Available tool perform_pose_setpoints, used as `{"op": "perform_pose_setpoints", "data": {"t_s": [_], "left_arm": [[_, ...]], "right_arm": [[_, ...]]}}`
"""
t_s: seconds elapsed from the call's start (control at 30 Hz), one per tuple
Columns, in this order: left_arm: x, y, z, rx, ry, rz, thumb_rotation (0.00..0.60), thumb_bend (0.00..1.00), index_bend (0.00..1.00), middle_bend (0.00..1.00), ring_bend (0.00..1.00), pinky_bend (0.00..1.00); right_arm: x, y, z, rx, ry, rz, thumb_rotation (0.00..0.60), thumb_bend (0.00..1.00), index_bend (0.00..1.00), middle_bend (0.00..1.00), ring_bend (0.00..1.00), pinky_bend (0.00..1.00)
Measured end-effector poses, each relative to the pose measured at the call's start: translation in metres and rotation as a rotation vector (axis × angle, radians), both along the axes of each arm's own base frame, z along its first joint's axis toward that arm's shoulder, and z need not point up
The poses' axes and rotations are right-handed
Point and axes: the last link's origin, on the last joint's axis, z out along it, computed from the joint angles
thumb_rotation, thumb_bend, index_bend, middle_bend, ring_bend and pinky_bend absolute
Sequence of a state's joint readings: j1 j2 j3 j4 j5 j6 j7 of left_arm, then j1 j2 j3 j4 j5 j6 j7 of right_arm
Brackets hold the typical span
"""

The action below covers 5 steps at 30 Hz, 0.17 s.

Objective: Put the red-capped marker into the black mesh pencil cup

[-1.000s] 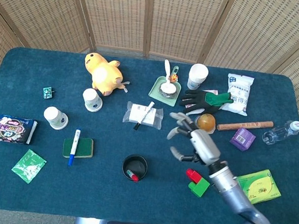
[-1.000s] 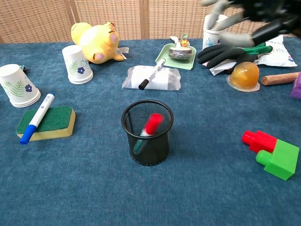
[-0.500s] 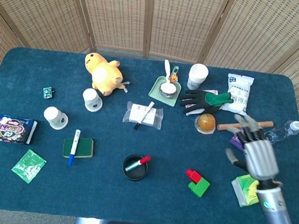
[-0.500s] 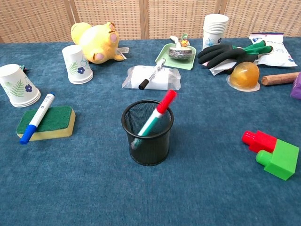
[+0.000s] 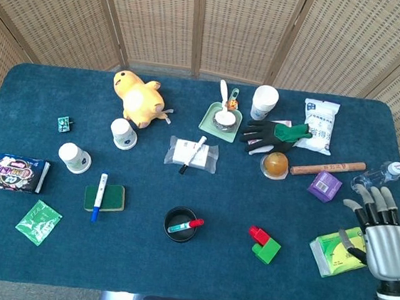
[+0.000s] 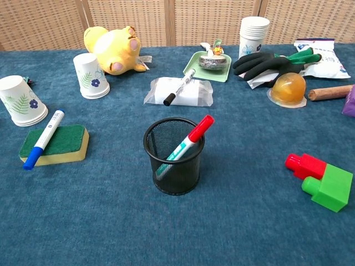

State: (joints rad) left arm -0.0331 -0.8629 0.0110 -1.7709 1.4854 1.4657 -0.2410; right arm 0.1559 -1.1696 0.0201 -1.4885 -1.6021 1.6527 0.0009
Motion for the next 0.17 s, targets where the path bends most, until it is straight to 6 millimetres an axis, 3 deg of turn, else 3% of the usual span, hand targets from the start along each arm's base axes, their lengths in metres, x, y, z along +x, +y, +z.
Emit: {"op": "perform_pose_setpoints", "data": {"t_s": [0.17], "left_arm": [[0.0003, -0.0014, -0.0036, -0.002, 0.024, 0.002, 0.6, 0.02, 0.0, 0.0, 0.0, 0.03]], "right_arm": [[-0.0127, 0.0043, 0.0033, -0.007, 0.018, -0.035, 0.6, 0.31, 0.26, 0.02, 0.0, 0.02]]}}
